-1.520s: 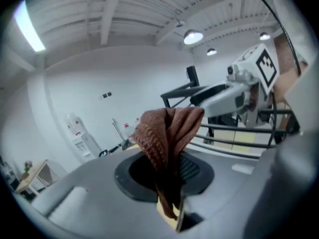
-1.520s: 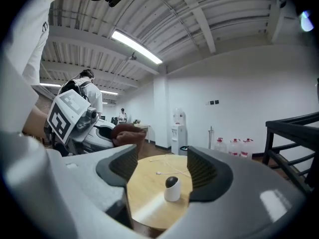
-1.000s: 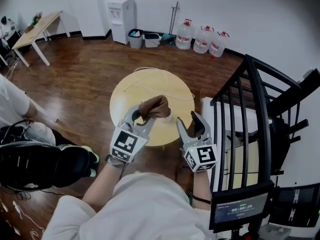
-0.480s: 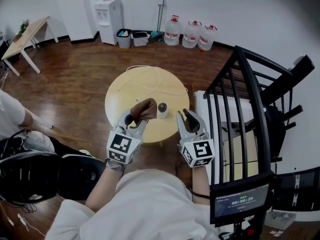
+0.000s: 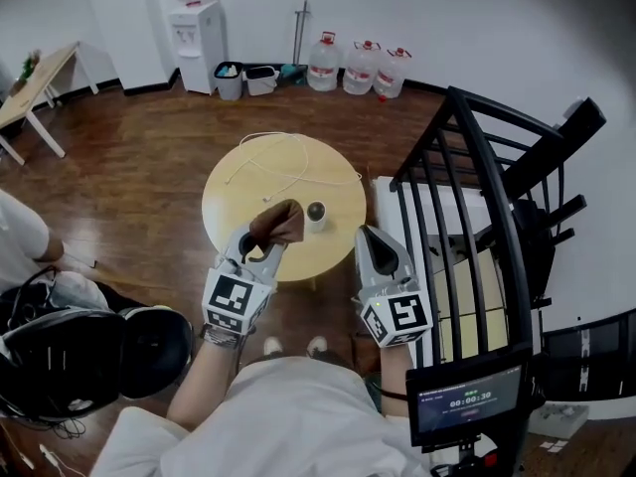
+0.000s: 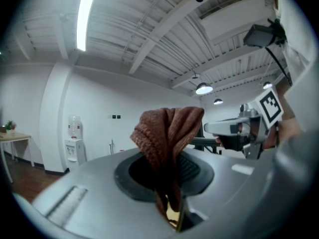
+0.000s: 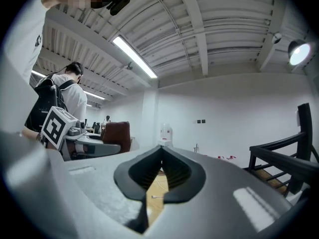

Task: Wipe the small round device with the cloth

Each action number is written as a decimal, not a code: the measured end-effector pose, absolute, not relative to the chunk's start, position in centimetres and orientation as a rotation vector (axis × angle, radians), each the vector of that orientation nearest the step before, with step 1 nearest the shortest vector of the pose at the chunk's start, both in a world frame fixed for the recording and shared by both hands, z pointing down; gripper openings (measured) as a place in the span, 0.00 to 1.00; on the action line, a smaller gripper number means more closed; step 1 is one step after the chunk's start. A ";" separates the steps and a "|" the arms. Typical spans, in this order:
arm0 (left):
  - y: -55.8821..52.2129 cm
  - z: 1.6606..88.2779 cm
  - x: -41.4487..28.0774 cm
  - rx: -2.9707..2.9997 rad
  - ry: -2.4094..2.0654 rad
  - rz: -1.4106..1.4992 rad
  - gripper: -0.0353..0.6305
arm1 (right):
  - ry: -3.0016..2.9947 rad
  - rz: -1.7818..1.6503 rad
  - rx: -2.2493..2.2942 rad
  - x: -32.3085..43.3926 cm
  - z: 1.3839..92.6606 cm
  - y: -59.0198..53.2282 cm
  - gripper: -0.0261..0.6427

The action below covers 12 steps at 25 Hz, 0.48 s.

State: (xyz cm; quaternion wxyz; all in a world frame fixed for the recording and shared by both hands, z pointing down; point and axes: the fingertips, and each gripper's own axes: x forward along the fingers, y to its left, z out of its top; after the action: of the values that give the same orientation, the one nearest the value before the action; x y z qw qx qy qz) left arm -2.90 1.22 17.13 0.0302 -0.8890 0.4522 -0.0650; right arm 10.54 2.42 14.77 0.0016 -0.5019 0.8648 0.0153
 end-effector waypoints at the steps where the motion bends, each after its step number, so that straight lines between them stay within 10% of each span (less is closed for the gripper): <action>1: 1.6 16.8 -3.2 -2.740 1.395 -0.184 0.17 | 2.709 0.046 -1.594 10.6 14.6 2.9 0.04; 12: 6.7 18.0 -3.2 -2.825 1.309 -0.215 0.17 | 2.724 0.043 -1.640 11.0 14.9 8.5 0.04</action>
State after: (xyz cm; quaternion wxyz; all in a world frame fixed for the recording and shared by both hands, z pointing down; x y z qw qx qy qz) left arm -3.21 6.68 17.97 0.0101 -0.9051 0.4194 -0.0690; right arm 10.96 8.48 14.89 -0.0190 -0.5157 0.8565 0.0136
